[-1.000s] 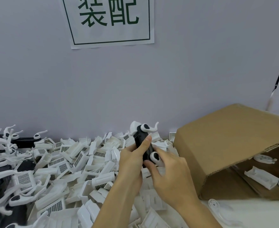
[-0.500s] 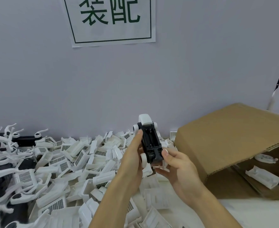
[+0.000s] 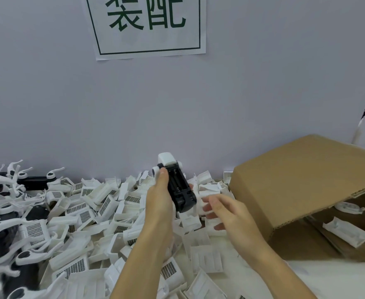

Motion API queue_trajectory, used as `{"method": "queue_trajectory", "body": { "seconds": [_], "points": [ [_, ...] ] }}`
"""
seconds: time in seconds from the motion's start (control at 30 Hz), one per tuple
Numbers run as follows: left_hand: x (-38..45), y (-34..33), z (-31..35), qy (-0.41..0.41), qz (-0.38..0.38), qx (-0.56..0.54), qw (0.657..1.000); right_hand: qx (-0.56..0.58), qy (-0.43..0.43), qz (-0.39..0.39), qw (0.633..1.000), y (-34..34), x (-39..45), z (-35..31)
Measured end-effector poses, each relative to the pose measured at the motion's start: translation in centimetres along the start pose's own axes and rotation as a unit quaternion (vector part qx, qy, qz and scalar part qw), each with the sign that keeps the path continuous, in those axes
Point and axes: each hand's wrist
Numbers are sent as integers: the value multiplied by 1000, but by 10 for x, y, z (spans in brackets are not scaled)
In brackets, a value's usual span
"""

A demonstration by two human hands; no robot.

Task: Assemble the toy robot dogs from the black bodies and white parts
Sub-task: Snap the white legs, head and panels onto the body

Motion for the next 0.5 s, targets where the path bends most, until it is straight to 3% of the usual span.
{"method": "queue_trajectory", "body": {
  "seconds": [0.1,0.2,0.3,0.4,0.5],
  "points": [
    [3,6,3,-8,27,-39,999,-161,8,-32,986,10,0,5],
    [2,7,6,-20,32,-61,997,-296,-29,-115,948,13,-3,12],
    [0,5,5,-11,20,-47,999,-390,-69,-145,907,13,-5,16],
    [0,3,4,3,10,-33,999,-378,-54,-142,913,14,-4,15],
    [1,2,3,-12,3,-12,1000,-249,-24,-85,964,16,-2,6]
  ]
}}
Point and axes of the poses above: each hand's wrist, its own x-axis towards the middle knuckle, its own y-axis out of the back of the hand, z = x × y, and after that the axes turned 5 degrees about x, right-handed
